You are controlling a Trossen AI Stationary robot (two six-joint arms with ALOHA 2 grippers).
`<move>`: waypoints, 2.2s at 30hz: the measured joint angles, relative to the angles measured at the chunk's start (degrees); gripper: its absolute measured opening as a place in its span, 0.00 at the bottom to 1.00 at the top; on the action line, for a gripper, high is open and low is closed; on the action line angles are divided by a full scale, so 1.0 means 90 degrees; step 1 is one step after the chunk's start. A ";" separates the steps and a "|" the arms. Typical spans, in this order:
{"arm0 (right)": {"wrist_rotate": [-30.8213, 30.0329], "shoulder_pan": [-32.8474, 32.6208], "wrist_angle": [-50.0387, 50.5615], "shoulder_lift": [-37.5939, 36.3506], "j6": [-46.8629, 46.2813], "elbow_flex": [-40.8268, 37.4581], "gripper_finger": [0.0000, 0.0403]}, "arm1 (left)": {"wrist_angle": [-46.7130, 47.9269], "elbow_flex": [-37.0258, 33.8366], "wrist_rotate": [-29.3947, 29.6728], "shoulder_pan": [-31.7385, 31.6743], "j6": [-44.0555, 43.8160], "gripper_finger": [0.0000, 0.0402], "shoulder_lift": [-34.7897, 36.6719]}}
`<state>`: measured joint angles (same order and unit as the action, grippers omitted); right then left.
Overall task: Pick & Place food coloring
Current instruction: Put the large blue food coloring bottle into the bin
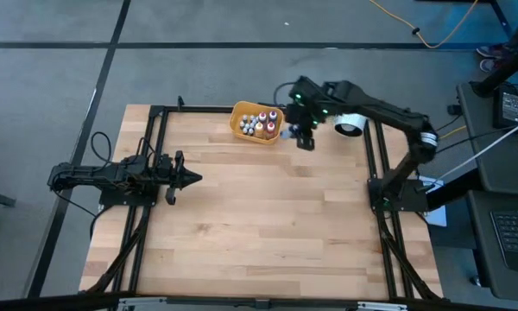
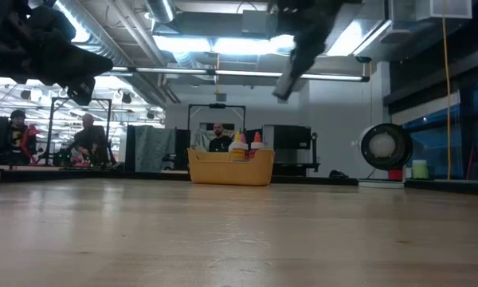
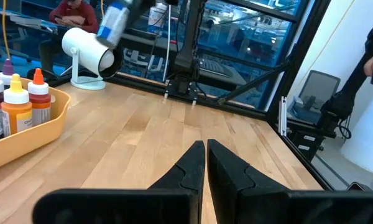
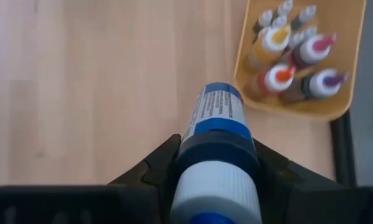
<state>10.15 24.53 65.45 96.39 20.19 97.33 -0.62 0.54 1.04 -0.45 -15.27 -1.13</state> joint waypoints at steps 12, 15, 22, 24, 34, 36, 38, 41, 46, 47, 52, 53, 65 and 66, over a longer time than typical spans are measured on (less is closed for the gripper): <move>0.0431 0.0052 -0.0150 0.1815 0.0989 0.1293 0.37 | -0.0001 0.0000 0.0000 0.0000 -0.0001 0.04 0.0001; 0.0402 0.0055 -0.0331 0.2039 0.0995 0.1298 0.36 | 0.0000 -0.0001 0.0000 0.0000 -0.0002 0.04 0.0002; -0.0132 0.0054 -0.0597 0.2365 0.1002 0.1298 0.36 | 0.0000 -0.0001 -0.0002 -0.0001 -0.0001 0.04 0.0000; -0.0305 0.0054 -0.0659 0.2453 0.0981 0.1298 0.37 | 0.0000 -0.0001 -0.0001 0.0000 -0.0001 0.04 0.0000; -0.0336 0.0054 -0.0630 0.2807 0.0974 0.1295 0.35 | 0.0000 0.0000 0.0000 0.0000 0.0001 0.04 0.0001; -0.0337 0.0059 -0.0646 0.2867 0.0975 0.1295 0.37 | 0.0000 0.0000 0.0000 0.0001 0.0001 0.04 0.0000; -0.0337 0.0070 -0.0647 0.2928 0.0975 0.1295 0.38 | 0.0000 -0.0002 0.0000 -0.0002 -0.0001 0.04 0.0001; -0.0400 0.0074 -0.0673 0.2984 0.0976 0.1300 0.36 | 0.0000 0.0000 0.0000 -0.0002 0.0000 0.04 0.0000; -0.0434 0.0074 -0.0692 0.2980 0.0975 0.1305 0.35 | 0.0000 -0.0001 -0.0001 0.0000 0.0000 0.04 0.0000; -0.0480 0.0074 -0.0688 0.2975 0.0975 0.1303 0.35 | 0.0000 0.0000 0.0000 0.0000 -0.0002 0.04 0.0002; -0.0893 0.0086 -0.0582 0.2971 0.0973 0.1300 0.39 | 0.0000 0.0000 0.0000 -0.0002 -0.0002 0.04 0.0000; -0.0925 0.0088 -0.0531 0.2971 0.0975 0.1293 0.38 | 0.0000 0.0000 0.0000 -0.0001 0.0000 0.04 0.0001; -0.0927 0.0166 -0.0602 0.2978 0.0978 0.1288 0.38 | 0.0000 0.0000 0.0000 0.0001 0.0001 0.04 0.0002; -0.0936 0.0169 -0.0622 0.2978 0.0978 0.1288 0.39 | 0.0000 0.0000 0.0000 0.0001 0.0000 0.04 0.0000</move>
<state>1.73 26.05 59.86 123.20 28.99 108.92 -0.62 0.54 1.04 -0.45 -15.27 -1.12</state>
